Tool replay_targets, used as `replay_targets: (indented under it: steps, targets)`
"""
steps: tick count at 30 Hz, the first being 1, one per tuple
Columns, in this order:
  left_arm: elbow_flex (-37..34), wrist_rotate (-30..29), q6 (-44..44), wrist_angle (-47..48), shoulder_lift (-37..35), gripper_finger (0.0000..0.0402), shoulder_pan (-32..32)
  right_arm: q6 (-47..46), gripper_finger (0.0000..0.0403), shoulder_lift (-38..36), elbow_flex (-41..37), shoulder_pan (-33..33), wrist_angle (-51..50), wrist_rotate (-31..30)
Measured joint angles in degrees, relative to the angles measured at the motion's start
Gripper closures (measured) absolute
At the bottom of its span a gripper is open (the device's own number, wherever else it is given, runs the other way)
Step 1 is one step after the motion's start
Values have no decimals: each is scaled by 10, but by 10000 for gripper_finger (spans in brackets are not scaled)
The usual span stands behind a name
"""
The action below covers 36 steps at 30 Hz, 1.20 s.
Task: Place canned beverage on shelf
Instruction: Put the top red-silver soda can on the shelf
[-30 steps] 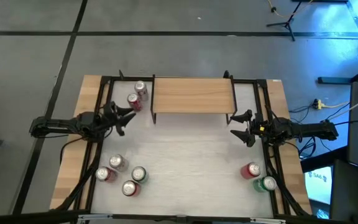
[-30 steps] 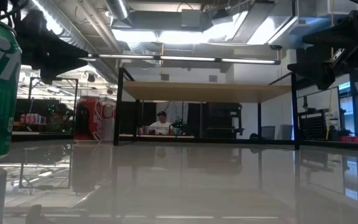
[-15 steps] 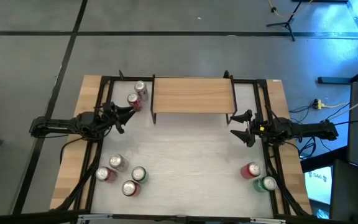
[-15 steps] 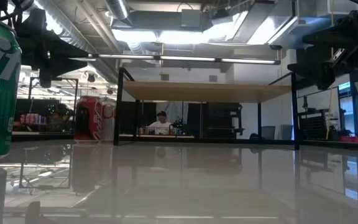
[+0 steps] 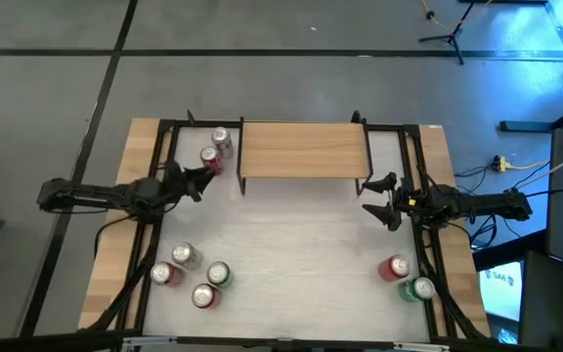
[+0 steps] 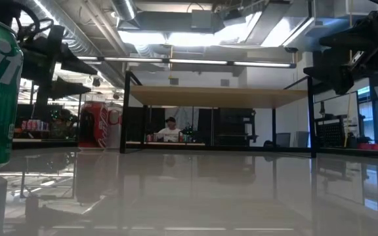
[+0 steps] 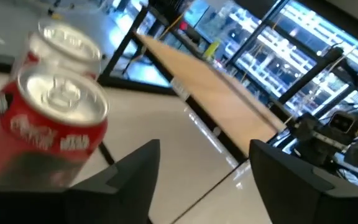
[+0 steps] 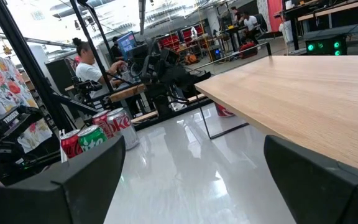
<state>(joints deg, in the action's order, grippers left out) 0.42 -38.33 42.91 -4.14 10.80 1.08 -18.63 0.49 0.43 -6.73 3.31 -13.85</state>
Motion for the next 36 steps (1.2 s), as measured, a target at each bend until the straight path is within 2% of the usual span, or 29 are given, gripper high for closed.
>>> replay_targets:
  steps: [4,9,15,32,36]
  targets:
    - [0,39,5,-13,10,143,0,0,22,0,0,0,0,0]
    - [0,77,-12,-92,9,141,0,0,22,0,0,0,0,0]
    - [0,95,-60,-177,9,141,1,0,22,0,0,0,0,0]
    - [0,108,-60,-183,9,141,1,0,22,0,0,0,0,0]
    - [0,109,-61,-182,9,129,1,0,22,0,0,0,0,0]
